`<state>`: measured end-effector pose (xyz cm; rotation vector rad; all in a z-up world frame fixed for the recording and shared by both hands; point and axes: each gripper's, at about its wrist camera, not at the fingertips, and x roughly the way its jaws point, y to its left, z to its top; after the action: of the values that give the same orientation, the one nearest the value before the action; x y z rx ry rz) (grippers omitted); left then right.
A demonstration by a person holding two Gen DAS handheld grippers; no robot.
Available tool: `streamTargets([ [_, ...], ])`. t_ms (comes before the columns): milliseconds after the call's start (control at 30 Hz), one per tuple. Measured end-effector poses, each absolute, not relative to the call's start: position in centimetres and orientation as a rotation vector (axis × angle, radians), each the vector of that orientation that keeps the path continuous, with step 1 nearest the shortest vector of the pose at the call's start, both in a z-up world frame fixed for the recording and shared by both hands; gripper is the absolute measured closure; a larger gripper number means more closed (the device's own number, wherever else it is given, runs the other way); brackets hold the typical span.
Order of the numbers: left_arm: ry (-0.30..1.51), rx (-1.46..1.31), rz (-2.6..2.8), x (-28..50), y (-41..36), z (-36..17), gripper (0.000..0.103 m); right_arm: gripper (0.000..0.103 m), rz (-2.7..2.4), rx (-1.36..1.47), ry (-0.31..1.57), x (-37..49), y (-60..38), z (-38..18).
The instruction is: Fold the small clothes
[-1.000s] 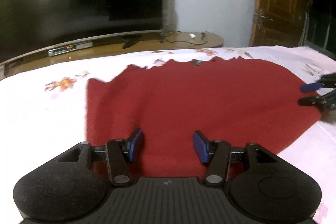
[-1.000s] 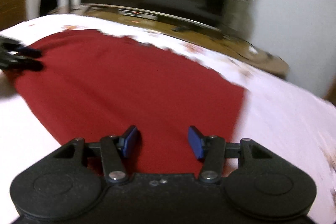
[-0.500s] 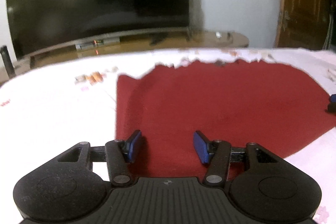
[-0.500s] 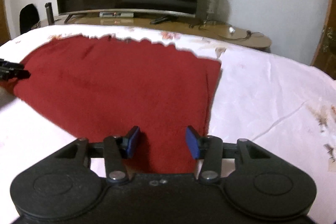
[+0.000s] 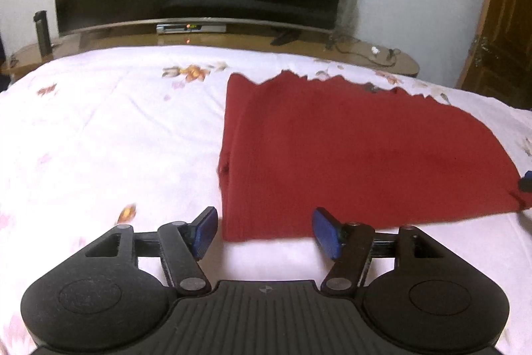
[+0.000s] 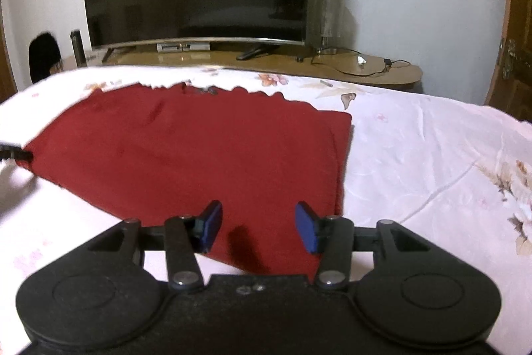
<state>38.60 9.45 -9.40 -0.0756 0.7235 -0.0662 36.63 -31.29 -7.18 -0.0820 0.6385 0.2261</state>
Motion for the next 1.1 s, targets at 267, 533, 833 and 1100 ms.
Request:
streamTargets([
  [267, 0.754, -0.180, -0.086, 37.0, 8.9, -10.5, 0.039, 0.055, 0.233, 0.000, 0.650, 36.8, -30.5, -6.9],
  [533, 0.766, -0.344, -0.062, 38.0, 9.2, -11.2, 0.039, 0.055, 0.241, 0.021, 0.658, 36.6, -29.8, -7.4],
  [833, 0.728, -0.831, -0.003, 40.1, 12.5, -13.5, 0.039, 0.055, 0.229, 0.086, 0.667, 37.3, -30.7, -7.8],
  [1100, 0.636, -0.986, -0.020, 43.0, 12.8, -15.5, 0.040, 0.055, 0.250, 0.094, 0.683, 38.4, -30.3, -8.6],
])
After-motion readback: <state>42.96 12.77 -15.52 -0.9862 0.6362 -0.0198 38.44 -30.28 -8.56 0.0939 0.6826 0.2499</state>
